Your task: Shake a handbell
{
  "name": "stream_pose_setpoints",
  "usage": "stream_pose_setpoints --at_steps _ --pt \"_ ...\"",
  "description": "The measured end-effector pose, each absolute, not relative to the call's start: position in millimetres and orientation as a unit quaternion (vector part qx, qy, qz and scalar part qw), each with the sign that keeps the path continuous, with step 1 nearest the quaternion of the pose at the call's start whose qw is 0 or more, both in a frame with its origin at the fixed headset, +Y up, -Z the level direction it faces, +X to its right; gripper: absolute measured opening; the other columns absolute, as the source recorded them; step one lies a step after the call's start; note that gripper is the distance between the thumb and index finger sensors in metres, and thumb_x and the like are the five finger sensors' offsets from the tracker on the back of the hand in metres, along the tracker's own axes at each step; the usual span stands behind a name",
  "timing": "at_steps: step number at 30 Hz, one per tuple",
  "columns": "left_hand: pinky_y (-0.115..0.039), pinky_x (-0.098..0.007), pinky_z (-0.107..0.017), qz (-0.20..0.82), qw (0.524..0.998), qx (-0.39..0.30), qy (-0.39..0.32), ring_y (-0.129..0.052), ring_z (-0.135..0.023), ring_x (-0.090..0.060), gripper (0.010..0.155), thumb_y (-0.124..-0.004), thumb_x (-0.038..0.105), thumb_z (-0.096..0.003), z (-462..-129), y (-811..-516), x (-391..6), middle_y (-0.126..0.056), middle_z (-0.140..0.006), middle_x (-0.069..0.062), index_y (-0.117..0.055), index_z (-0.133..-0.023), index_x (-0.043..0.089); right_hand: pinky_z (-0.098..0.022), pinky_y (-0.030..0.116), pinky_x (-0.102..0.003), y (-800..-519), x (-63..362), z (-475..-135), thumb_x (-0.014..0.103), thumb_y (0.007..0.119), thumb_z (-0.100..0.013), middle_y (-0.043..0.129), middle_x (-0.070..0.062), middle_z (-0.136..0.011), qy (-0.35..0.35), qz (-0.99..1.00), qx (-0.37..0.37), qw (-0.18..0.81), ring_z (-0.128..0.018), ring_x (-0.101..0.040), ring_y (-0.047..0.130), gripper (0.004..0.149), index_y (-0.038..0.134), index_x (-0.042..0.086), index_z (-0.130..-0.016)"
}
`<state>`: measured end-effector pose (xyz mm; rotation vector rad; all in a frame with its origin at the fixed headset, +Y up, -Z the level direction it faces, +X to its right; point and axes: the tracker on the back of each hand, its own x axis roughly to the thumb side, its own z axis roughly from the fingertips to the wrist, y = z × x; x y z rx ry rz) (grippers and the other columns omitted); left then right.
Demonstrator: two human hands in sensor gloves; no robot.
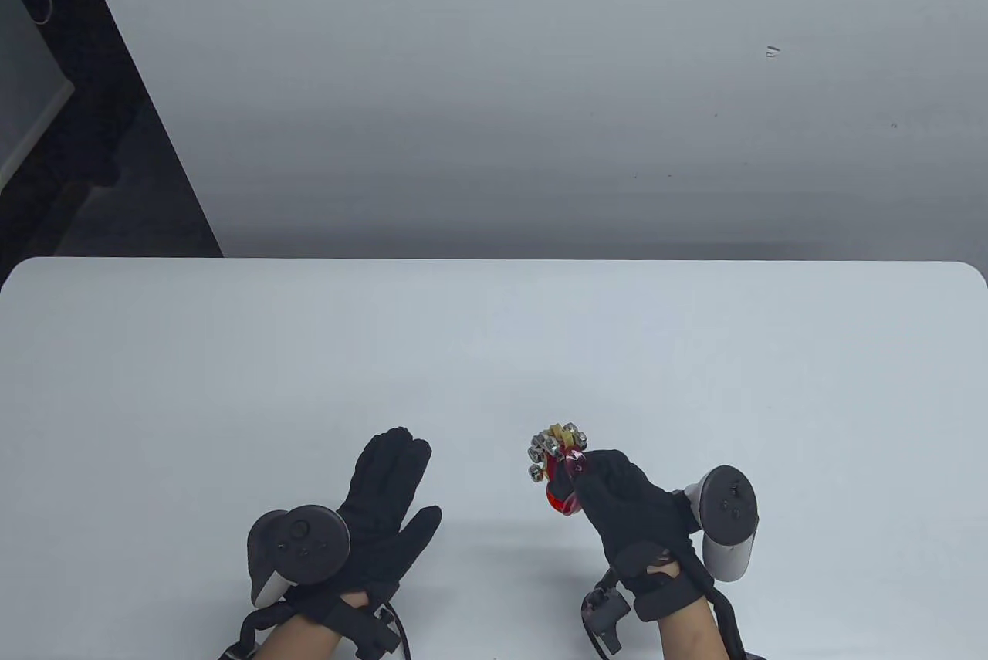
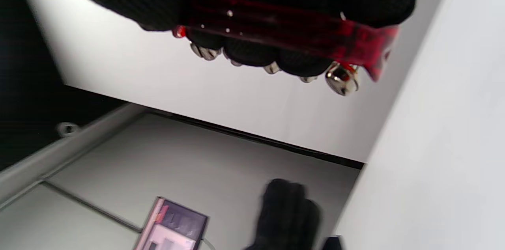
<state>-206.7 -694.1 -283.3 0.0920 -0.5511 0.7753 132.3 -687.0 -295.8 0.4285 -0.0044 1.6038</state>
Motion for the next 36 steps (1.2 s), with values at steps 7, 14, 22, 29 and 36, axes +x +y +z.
stream_pose_setpoints --at_steps 7,14,22,29,36 --pt "-0.044 -0.069 -0.072 0.375 0.888 0.043 -0.262 -0.030 -0.111 -0.050 0.076 -0.058 0.062 -0.0528 -283 -695 -207 -0.031 -0.121 -0.017 -0.039 -0.116 0.025 -0.057 0.062 -0.059 -731 136 -313 0.038 0.070 -0.050 0.079 -0.016 -0.080 0.084 0.736 0.134 0.658 -0.068 -0.040 0.084 0.045 0.077 0.003 -0.077" --pt "-0.044 -0.069 -0.072 0.373 0.887 0.044 -0.269 -0.030 -0.111 -0.050 0.076 -0.058 0.062 -0.0529 -283 -694 -206 -0.031 -0.121 -0.017 -0.039 -0.116 0.025 -0.057 0.062 -0.060 -749 138 -316 0.038 0.070 -0.050 0.079 -0.016 -0.080 0.121 0.762 0.101 0.628 -0.067 -0.040 0.084 0.045 0.077 0.003 -0.076" --pt "-0.044 -0.069 -0.072 0.375 0.886 0.045 -0.268 -0.030 -0.111 -0.050 0.076 -0.058 0.062 -0.0529 -283 -694 -206 -0.031 -0.121 -0.017 -0.039 -0.116 0.025 -0.057 0.063 -0.058 -693 133 -299 0.040 0.069 -0.051 0.080 -0.015 -0.080 0.026 0.743 0.194 0.640 -0.068 -0.038 0.085 0.044 0.077 0.004 -0.077" --pt "-0.044 -0.069 -0.072 0.371 0.887 0.044 -0.271 -0.030 -0.111 -0.050 0.076 -0.058 0.062 -0.0529 -282 -695 -204 -0.031 -0.121 -0.017 -0.039 -0.116 0.025 -0.057 0.063 -0.060 -715 136 -304 0.038 0.071 -0.050 0.081 -0.015 -0.079 0.062 0.748 0.152 0.643 -0.067 -0.040 0.086 0.045 0.079 0.002 -0.075" --pt "-0.044 -0.069 -0.072 0.373 0.887 0.044 -0.267 -0.030 -0.111 -0.050 0.076 -0.058 0.062 -0.0529 -282 -695 -204 -0.031 -0.121 -0.017 -0.039 -0.116 0.025 -0.057 0.063 -0.060 -735 140 -312 0.038 0.071 -0.050 0.080 -0.016 -0.079 0.091 0.745 0.123 0.649 -0.067 -0.040 0.085 0.044 0.078 0.002 -0.076"
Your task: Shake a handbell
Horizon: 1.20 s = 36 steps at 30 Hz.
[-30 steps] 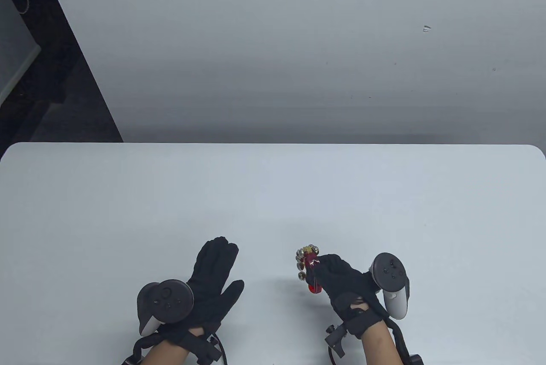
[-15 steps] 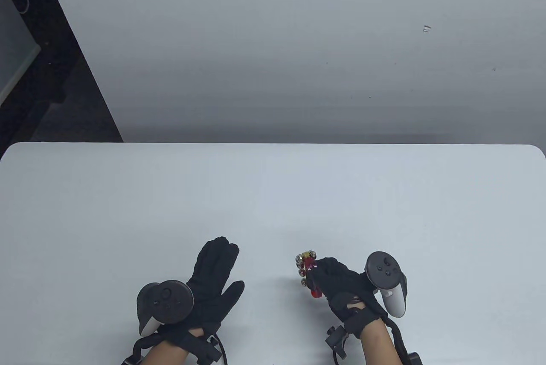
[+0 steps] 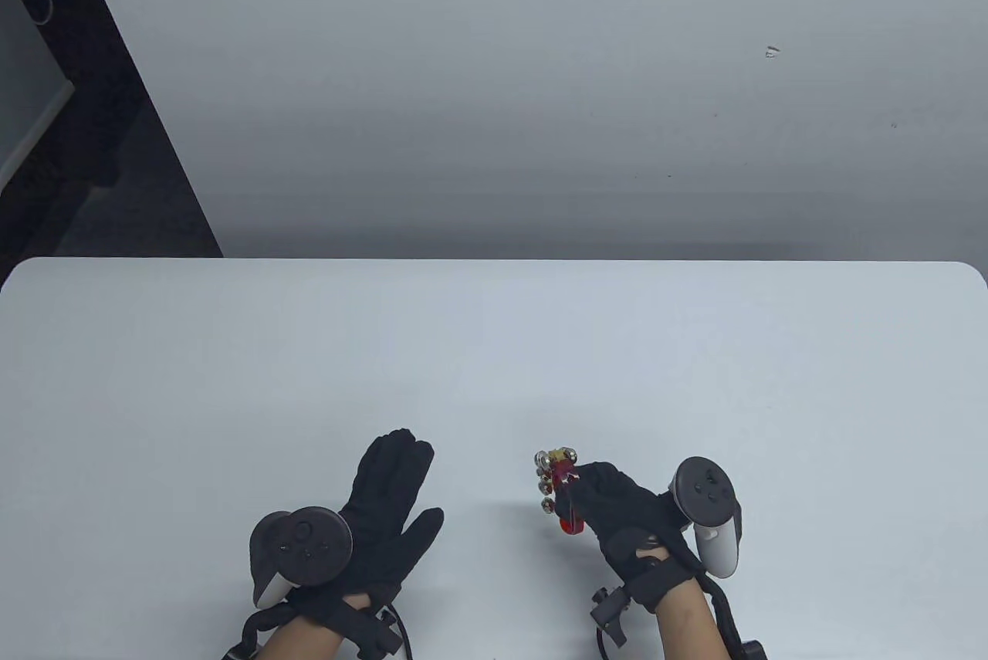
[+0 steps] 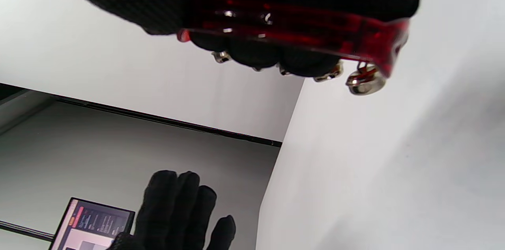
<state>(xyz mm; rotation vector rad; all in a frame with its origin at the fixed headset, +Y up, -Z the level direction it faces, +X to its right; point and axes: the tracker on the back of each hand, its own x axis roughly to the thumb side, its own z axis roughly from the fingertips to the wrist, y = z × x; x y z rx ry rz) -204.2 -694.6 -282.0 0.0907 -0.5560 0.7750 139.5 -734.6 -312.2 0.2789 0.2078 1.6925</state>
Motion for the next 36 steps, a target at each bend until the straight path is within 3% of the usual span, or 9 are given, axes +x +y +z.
stream_pose_setpoints --at_steps 8,11,15,21,36 --pt "-0.044 -0.069 -0.072 0.375 0.885 0.048 -0.271 -0.031 -0.111 -0.050 0.076 -0.058 0.062 -0.0529 -282 -694 -204 -0.031 -0.121 -0.017 -0.039 -0.116 0.025 -0.057 0.063 -0.060 -749 140 -317 0.038 0.071 -0.050 0.080 -0.016 -0.079 0.125 0.764 0.095 0.626 -0.067 -0.040 0.085 0.045 0.078 0.002 -0.076" --pt "-0.044 -0.069 -0.072 0.376 0.885 0.047 -0.270 -0.030 -0.111 -0.050 0.076 -0.058 0.062 -0.0529 -282 -693 -205 -0.031 -0.121 -0.017 -0.039 -0.116 0.025 -0.057 0.062 -0.060 -724 136 -310 0.038 0.071 -0.050 0.079 -0.016 -0.080 0.089 0.749 0.139 0.642 -0.067 -0.040 0.085 0.045 0.077 0.002 -0.076" --pt "-0.044 -0.069 -0.072 0.378 0.885 0.050 -0.269 -0.030 -0.111 -0.050 0.076 -0.058 0.062 -0.0528 -282 -692 -205 -0.031 -0.121 -0.017 -0.039 -0.116 0.025 -0.059 0.064 -0.057 -676 137 -286 0.040 0.069 -0.051 0.080 -0.013 -0.081 -0.014 0.694 0.226 0.684 -0.069 -0.037 0.086 0.045 0.077 0.005 -0.077" --pt "-0.044 -0.069 -0.072 0.377 0.885 0.050 -0.270 -0.031 -0.111 -0.050 0.076 -0.058 0.062 -0.0528 -282 -693 -204 -0.031 -0.121 -0.017 -0.039 -0.116 0.025 -0.057 0.063 -0.059 -725 138 -307 0.038 0.071 -0.050 0.080 -0.015 -0.079 0.081 0.747 0.140 0.645 -0.066 -0.039 0.086 0.044 0.078 0.003 -0.076" --pt "-0.044 -0.069 -0.072 0.378 0.885 0.049 -0.267 -0.031 -0.111 -0.050 0.076 -0.058 0.062 -0.0529 -282 -695 -203 -0.031 -0.121 -0.017 -0.039 -0.116 0.026 -0.057 0.062 -0.060 -744 138 -312 0.038 0.071 -0.050 0.080 -0.017 -0.079 0.122 0.765 0.107 0.623 -0.066 -0.040 0.085 0.044 0.078 0.002 -0.076"
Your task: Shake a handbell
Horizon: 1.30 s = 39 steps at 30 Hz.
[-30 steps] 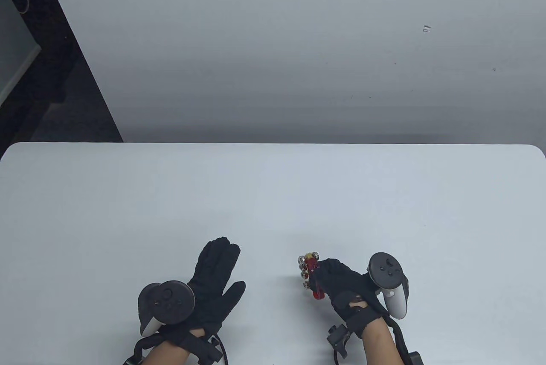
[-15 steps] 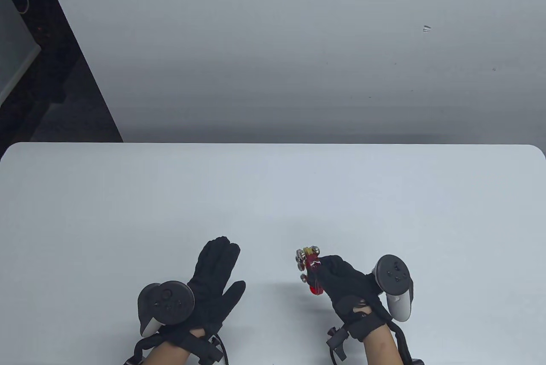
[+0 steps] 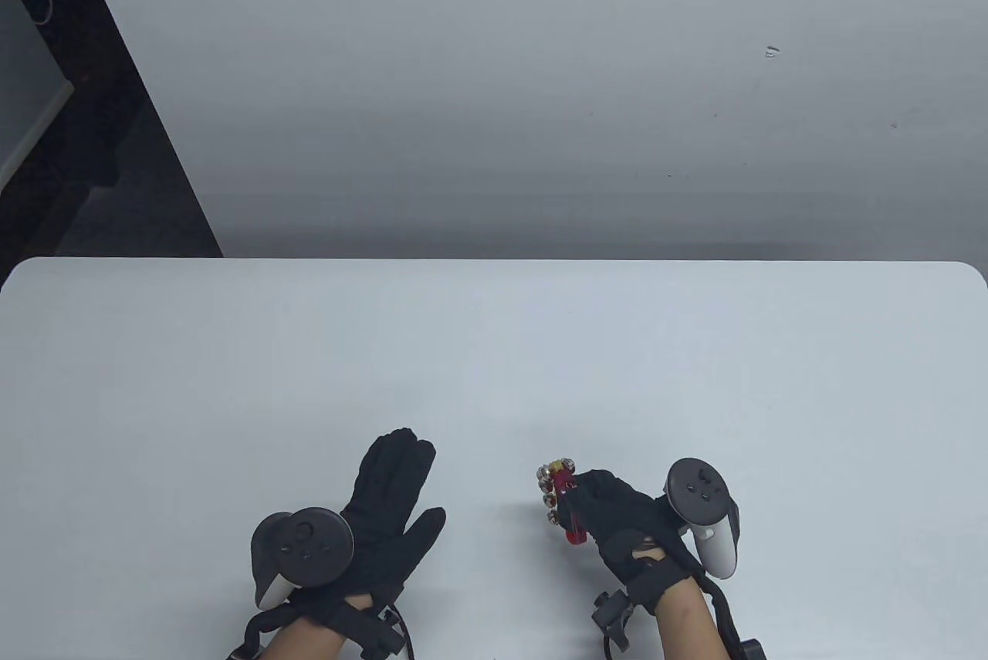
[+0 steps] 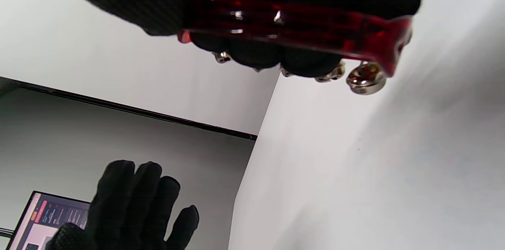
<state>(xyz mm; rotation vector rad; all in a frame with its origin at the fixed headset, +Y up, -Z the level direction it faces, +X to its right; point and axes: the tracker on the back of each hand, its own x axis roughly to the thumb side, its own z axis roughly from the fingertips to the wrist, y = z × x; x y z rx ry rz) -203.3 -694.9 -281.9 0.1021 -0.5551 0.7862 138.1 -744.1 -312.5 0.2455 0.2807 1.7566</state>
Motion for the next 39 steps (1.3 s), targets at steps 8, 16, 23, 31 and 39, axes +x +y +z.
stream_pose_setpoints --at_steps 8,16,23,31,39 --pt "-0.044 -0.069 -0.072 0.378 0.886 0.046 -0.264 -0.031 -0.111 -0.050 0.076 -0.058 0.062 -0.0528 -283 -695 -204 -0.031 -0.121 -0.017 -0.040 -0.116 0.025 -0.059 0.063 -0.058 -673 131 -285 0.040 0.069 -0.051 0.079 -0.013 -0.081 -0.003 0.713 0.240 0.659 -0.069 -0.037 0.086 0.044 0.077 0.006 -0.078" --pt "-0.044 -0.069 -0.072 0.374 0.888 0.044 -0.265 -0.031 -0.111 -0.050 0.076 -0.058 0.062 -0.0528 -285 -696 -200 -0.031 -0.121 -0.017 -0.039 -0.116 0.026 -0.057 0.062 -0.060 -706 137 -300 0.038 0.071 -0.050 0.080 -0.016 -0.080 0.044 0.735 0.168 0.656 -0.067 -0.040 0.085 0.045 0.078 0.002 -0.076" --pt "-0.044 -0.069 -0.072 0.382 0.886 0.046 -0.259 -0.031 -0.111 -0.050 0.076 -0.058 0.062 -0.0528 -286 -697 -203 -0.031 -0.121 -0.017 -0.040 -0.116 0.025 -0.058 0.062 -0.061 -712 135 -304 0.037 0.071 -0.050 0.080 -0.016 -0.080 0.050 0.738 0.155 0.655 -0.068 -0.040 0.085 0.044 0.078 0.003 -0.077" --pt "-0.044 -0.069 -0.072 0.383 0.886 0.043 -0.258 -0.031 -0.111 -0.050 0.076 -0.058 0.062 -0.0527 -287 -697 -204 -0.031 -0.121 -0.017 -0.040 -0.116 0.025 -0.058 0.061 -0.061 -712 133 -306 0.036 0.072 -0.050 0.079 -0.017 -0.081 0.055 0.754 0.152 0.637 -0.069 -0.041 0.084 0.044 0.077 0.002 -0.078" --pt "-0.044 -0.069 -0.072 0.382 0.887 0.041 -0.258 -0.031 -0.111 -0.050 0.076 -0.059 0.062 -0.0528 -287 -696 -203 -0.031 -0.121 -0.017 -0.040 -0.116 0.025 -0.058 0.060 -0.063 -712 114 -306 0.035 0.073 -0.049 0.079 -0.018 -0.081 0.052 0.815 0.154 0.556 -0.070 -0.042 0.084 0.045 0.077 0.001 -0.078"
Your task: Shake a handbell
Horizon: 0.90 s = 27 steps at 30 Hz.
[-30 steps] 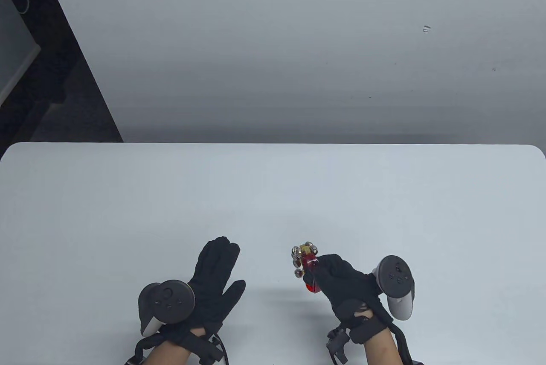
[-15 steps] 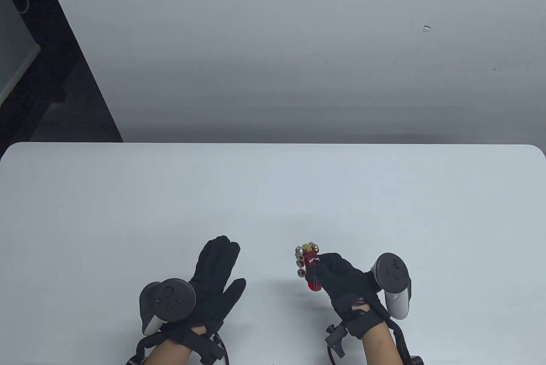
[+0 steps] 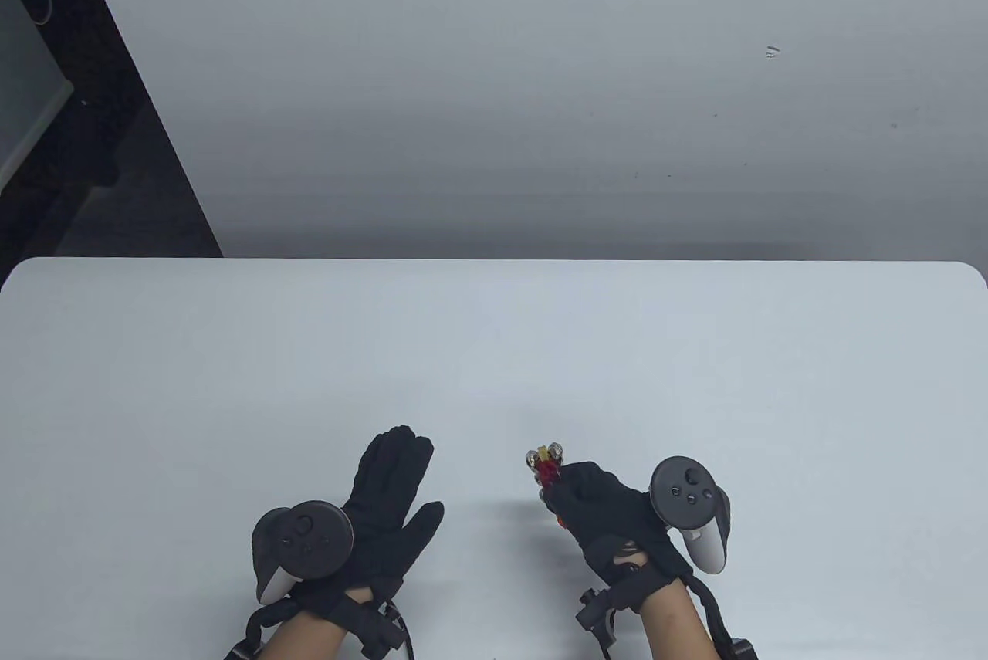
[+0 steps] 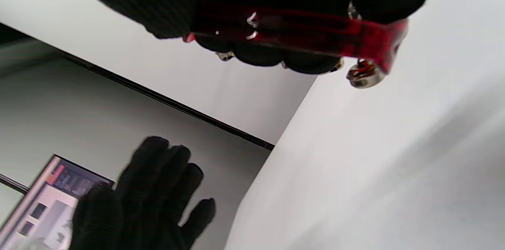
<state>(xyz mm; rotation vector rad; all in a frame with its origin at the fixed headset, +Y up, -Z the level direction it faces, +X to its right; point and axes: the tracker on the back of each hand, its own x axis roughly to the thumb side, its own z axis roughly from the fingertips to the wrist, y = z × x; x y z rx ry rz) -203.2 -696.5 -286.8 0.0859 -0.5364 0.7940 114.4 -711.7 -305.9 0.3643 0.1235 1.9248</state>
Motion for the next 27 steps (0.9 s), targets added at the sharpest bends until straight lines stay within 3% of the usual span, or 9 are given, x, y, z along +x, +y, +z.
stream_pose_setpoints --at_steps 14,27 --pt "-0.044 -0.069 -0.072 0.375 0.888 0.036 -0.263 -0.031 -0.111 -0.050 0.076 -0.059 0.062 -0.0527 -287 -698 -201 -0.031 -0.121 -0.017 -0.040 -0.116 0.025 -0.058 0.061 -0.062 -736 51 -308 0.036 0.074 -0.048 0.081 -0.016 -0.080 0.069 0.957 0.175 0.221 -0.068 -0.040 0.086 0.044 0.079 0.003 -0.076" --pt "-0.044 -0.069 -0.072 0.376 0.888 0.039 -0.262 -0.031 -0.111 -0.050 0.075 -0.059 0.062 -0.0527 -287 -698 -202 -0.032 -0.121 -0.017 -0.040 -0.116 0.025 -0.061 0.056 -0.063 -758 17 -300 0.037 0.078 -0.048 0.082 -0.014 -0.082 0.064 0.977 0.200 0.041 -0.069 -0.038 0.087 0.044 0.080 0.006 -0.079"
